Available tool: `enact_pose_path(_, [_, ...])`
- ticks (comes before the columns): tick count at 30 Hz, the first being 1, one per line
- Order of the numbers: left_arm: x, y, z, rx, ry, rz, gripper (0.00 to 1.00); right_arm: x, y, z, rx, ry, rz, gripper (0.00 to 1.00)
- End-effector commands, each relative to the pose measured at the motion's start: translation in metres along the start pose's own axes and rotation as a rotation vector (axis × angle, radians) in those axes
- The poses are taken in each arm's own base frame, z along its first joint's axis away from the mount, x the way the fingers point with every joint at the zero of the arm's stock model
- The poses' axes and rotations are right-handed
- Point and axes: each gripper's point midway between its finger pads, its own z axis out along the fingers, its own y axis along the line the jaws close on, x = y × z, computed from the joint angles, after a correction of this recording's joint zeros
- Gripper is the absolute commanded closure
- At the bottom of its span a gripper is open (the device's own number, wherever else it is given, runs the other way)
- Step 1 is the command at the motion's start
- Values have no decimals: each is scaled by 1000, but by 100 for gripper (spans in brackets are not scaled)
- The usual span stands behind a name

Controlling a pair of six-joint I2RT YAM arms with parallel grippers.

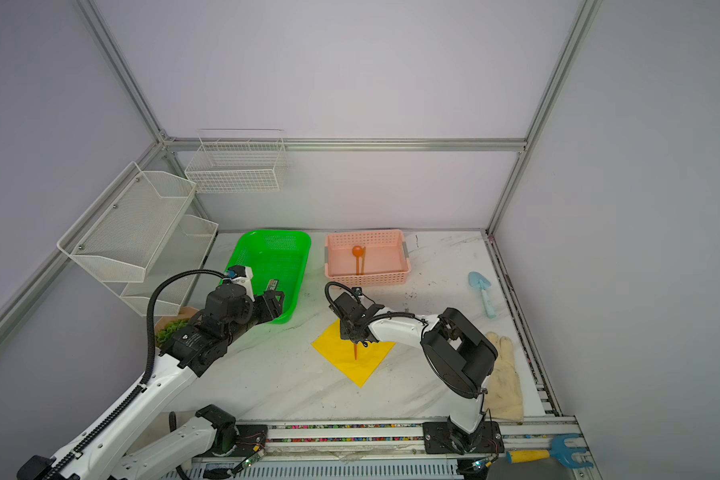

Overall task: Place the utensils on the paper napkin and roll it up
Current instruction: 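Lower the orange fork onto the yellow napkin and open the right gripper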

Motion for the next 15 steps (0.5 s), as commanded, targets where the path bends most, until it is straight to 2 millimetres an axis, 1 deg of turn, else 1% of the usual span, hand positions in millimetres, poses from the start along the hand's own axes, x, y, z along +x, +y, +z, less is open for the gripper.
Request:
enact_pose_path(1, [1, -1, 2, 13, -14, -9, 32, 3, -1, 5, 11, -8, 17, 88])
enact_pose_path(15, [-1, 1, 0, 9, -27, -1, 32, 9, -6, 10, 40, 7, 3, 88])
